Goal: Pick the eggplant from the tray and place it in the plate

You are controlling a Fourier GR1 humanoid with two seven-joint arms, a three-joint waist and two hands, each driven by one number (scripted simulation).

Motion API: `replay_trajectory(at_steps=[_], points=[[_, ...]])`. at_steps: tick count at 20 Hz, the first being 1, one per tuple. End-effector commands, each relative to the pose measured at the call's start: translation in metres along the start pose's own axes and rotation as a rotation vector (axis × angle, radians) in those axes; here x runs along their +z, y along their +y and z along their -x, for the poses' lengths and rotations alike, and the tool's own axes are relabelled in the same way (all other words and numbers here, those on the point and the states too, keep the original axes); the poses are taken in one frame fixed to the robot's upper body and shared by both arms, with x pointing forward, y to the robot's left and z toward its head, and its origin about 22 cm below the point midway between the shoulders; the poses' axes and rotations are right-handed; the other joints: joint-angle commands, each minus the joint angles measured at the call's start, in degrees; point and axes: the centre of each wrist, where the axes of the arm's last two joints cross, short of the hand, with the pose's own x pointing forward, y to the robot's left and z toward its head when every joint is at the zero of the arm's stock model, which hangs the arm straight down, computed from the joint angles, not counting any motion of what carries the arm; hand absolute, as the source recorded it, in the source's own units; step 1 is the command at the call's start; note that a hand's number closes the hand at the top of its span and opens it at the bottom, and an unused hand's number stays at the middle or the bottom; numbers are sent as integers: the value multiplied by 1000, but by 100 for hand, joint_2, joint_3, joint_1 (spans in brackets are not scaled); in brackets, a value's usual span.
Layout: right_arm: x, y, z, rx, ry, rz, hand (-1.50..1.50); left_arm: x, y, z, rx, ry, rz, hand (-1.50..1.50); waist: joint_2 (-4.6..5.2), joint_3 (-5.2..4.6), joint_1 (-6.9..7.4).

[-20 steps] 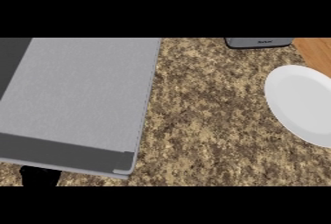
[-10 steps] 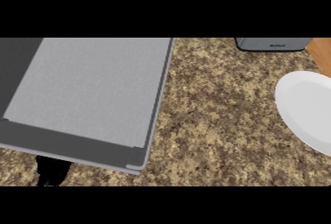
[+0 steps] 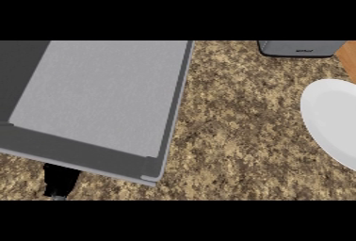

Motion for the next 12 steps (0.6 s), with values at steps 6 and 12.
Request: replay_trajectory(at_steps=[6, 12], points=[[-39, 73, -40, -34, -16, -49, 150, -31, 12, -43, 14, -116, -66, 0, -21, 31, -12], [-61, 117, -63, -214, 162, 41, -150, -25, 22, -38, 11, -106, -54, 0, -18, 30, 45]])
